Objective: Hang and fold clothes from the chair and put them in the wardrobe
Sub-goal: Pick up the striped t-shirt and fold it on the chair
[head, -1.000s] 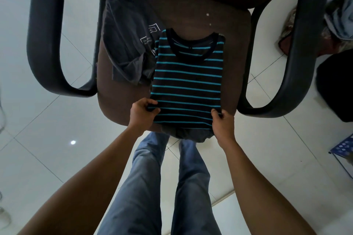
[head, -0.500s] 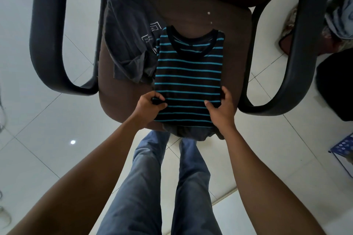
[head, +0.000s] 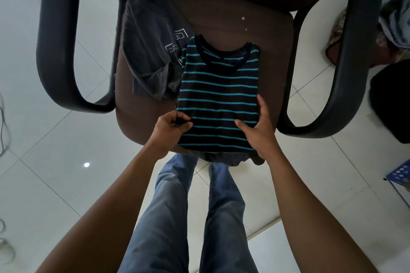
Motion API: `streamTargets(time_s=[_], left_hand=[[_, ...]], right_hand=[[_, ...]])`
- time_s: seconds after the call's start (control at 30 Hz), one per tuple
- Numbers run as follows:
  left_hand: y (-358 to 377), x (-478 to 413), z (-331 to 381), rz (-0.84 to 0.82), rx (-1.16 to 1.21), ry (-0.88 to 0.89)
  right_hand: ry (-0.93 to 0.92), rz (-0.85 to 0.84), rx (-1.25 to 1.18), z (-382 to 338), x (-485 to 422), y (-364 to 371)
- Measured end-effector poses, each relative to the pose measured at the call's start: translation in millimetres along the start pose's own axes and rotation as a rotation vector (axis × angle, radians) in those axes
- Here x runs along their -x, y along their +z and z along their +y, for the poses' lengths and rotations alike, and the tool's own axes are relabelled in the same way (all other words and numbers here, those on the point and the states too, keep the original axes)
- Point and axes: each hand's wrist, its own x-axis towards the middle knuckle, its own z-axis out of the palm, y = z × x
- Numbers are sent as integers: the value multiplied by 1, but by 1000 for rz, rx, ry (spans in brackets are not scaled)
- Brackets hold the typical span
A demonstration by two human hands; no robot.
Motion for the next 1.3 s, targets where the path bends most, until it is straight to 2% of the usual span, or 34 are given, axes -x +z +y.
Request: streamTargets(time_s=[0.17,0.33,0.4,0.6,0.7,0.83,0.9,1.03,1.13,1.3], left_hand=[[-8,7,-2,-46,16,24],[-10,-1,-3,-261,-122,51],[-10,-5,-2,-315,-127,48],[-6,-17,8,-191,-122,122],[-5,-25,15,-263,-90,153],[-2,-33,30,-353,-215,196],[-1,-36,33,-379,-261,184],[0,-40,30,-278,-209,111],[3,-39,28,-195,-124,94],[7,-9,44,-193,-90,144]], right_hand=[[83,47,-130,5,2,-13],[95,-118,-18,9,0,-14],[66,-134,21,4,-2,-12],[-49,-143,191,-2,2,-5],[-1,-180,114,-3,1,-5],[42,-141,-2,-3,-6,-7],[94,-185,-77,-3,-12,-9],[161,-310,-159,-8,-21,-19],[129,-321,-130,-12,-27,-24],[75,-294,-196,-27,-5,-35]])
